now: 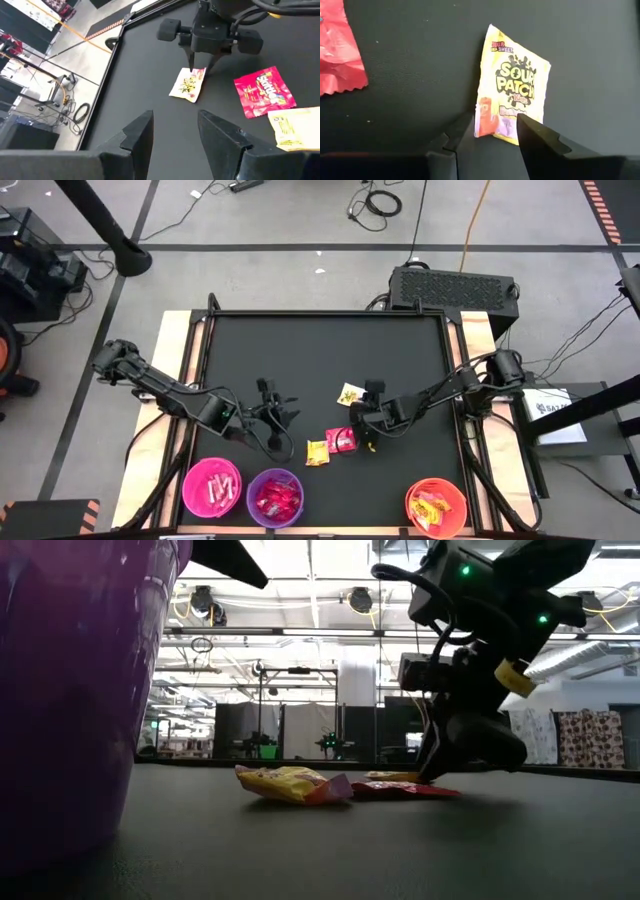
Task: Sort candy by brand, put in halloween buckets
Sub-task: Put the yellow candy into the orange bucket
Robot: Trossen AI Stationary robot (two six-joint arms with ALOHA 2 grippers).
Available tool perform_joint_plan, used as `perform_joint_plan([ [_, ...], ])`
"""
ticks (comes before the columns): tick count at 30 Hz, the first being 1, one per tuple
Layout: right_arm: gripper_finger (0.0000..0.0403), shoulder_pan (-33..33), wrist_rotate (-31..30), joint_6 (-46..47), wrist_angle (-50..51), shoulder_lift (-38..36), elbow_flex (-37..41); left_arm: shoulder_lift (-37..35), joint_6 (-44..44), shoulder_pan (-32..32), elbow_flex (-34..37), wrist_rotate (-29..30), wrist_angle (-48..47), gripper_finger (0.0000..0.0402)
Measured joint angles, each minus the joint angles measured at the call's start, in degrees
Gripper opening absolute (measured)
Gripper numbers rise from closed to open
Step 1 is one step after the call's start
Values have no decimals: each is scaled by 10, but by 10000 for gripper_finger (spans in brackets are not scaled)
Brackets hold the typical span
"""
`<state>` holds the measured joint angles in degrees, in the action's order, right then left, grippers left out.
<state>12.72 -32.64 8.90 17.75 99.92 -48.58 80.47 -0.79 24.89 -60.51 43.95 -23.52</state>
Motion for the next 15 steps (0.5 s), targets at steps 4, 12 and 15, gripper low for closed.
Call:
perform_joint_plan([
  [4,139,-8,18,-7,-1,-2,0,0,-1,-8,0,0,0,161],
  [12,132,-26,36,-2,-19,17,-2,0,4,-21,0,0,0,161],
  [15,103,-26,37,-4,-26,18,-2,0,4,-20,0,0,0,161],
])
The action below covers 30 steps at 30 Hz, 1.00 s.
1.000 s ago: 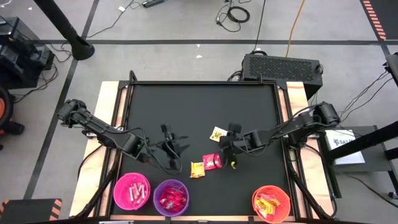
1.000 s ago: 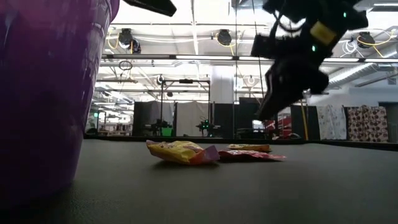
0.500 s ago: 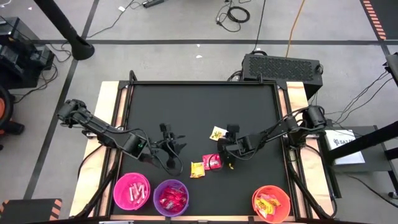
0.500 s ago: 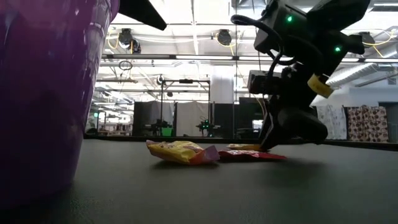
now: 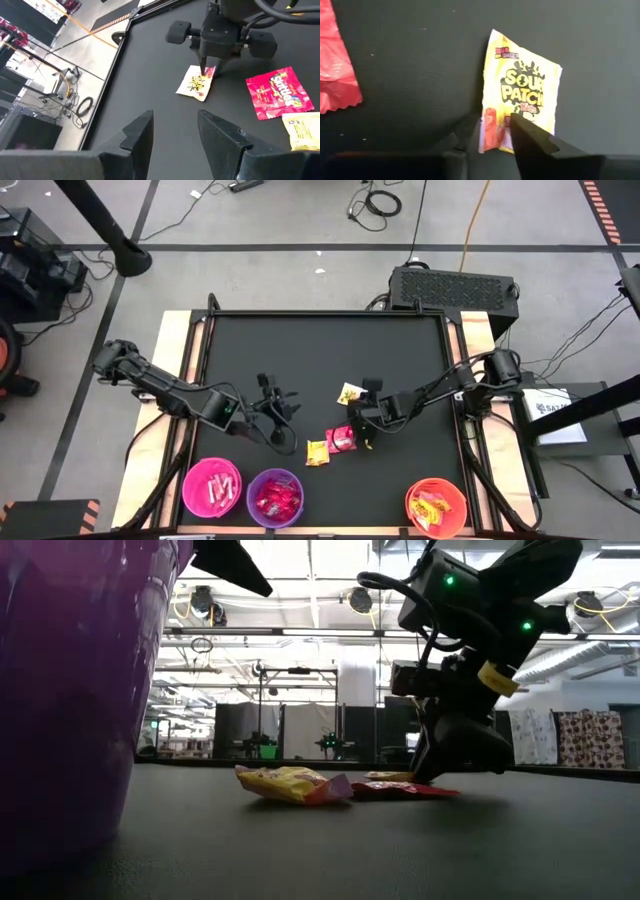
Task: Sort candy by brand, put in halloween buckets
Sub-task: Put the yellow candy into the orange bucket
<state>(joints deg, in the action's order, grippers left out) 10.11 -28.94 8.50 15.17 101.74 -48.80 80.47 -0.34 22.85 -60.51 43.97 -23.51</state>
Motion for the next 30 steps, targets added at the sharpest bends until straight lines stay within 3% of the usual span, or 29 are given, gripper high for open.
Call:
perform_joint_plan([
  [6,10,0,15,-5,0,1,1,0,0,0,0,0,0,161],
  [13,2,3,22,-19,19,-12,-8,0,0,0,0,0,1,161],
  [21,1,26,10,-23,63,-90,-45,0,27,-4,0,-8,29,161],
  [25,0,54,-32,-42,63,-144,-62,0,30,-13,0,-34,37,161],
  [30,0,82,-42,-49,44,-196,-77,19,15,-23,1,-95,84,162],
])
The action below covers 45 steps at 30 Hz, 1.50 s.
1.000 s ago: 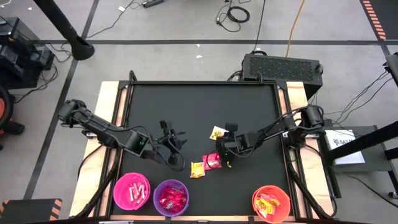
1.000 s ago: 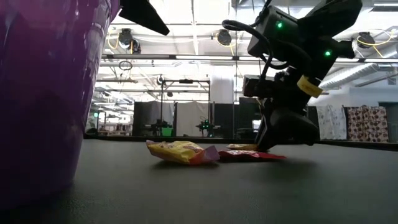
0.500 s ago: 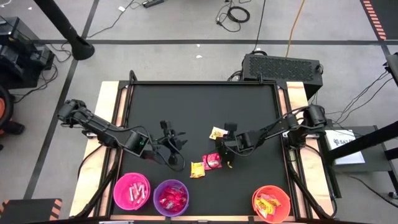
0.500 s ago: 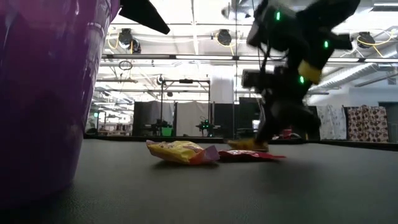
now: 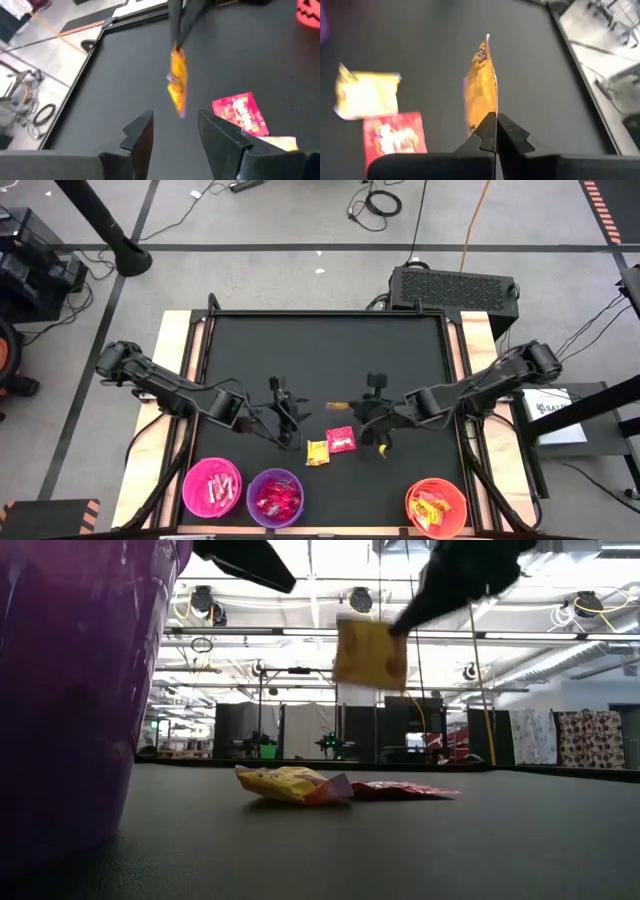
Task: Sort candy by brand, put in halloween buckets
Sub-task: Put the yellow candy into the orange bucket
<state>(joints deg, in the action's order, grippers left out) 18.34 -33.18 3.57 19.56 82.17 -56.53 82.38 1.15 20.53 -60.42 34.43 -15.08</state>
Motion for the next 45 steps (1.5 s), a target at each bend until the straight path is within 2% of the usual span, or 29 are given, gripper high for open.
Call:
perform_joint_plan([
  [6,0,21,0,-17,-35,-26,-2,53,-80,-7,0,-1,136,162],
  [10,0,28,0,-27,-44,-29,-3,75,-107,-9,0,34,198,162],
  [24,0,29,-1,-32,-44,-29,-3,83,-90,-37,0,-56,208,159],
  [38,0,29,-1,-32,-44,-29,-3,89,-92,-43,0,-59,207,53],
  [45,0,29,0,-32,-44,-29,-3,89,-95,-43,0,-59,207,24],
])
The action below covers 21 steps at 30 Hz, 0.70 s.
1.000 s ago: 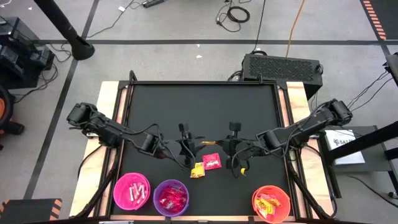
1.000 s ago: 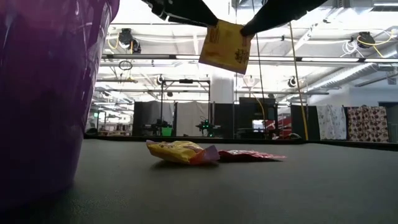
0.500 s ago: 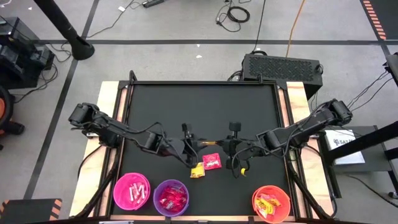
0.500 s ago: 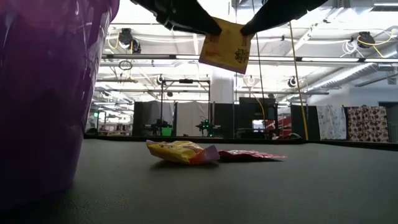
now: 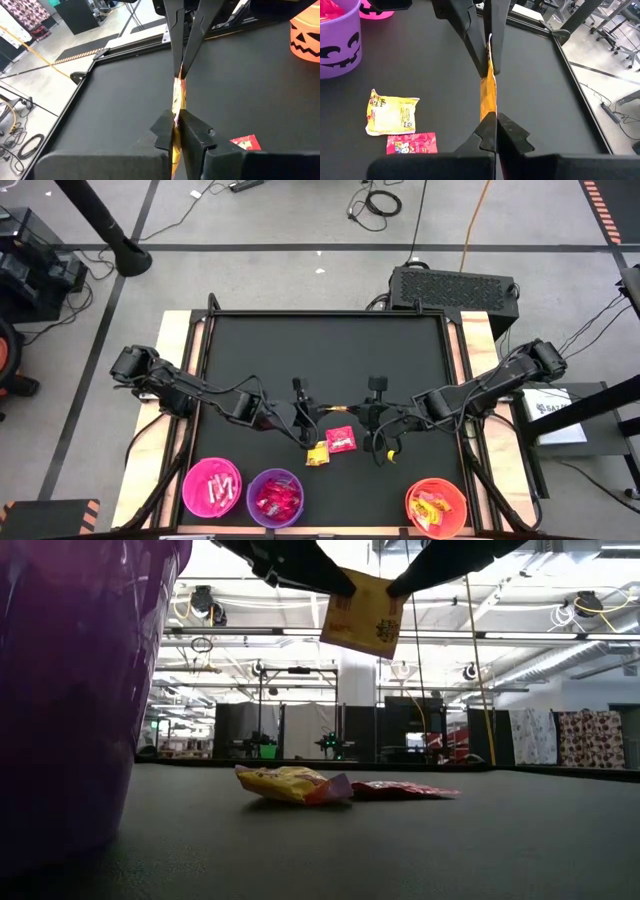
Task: Sort candy by brand, put in halloween buckets
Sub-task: Put the yellow candy into the orange bucket
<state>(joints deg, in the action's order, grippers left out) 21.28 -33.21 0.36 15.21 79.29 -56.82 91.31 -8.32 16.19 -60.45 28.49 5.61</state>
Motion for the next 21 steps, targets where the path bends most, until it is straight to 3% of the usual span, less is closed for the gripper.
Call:
perform_joint_plan([
  [10,0,0,2,4,1,0,0,0,3,0,0,-13,0,22],
  [21,0,0,2,4,1,0,0,0,19,-8,0,-18,1,60],
])
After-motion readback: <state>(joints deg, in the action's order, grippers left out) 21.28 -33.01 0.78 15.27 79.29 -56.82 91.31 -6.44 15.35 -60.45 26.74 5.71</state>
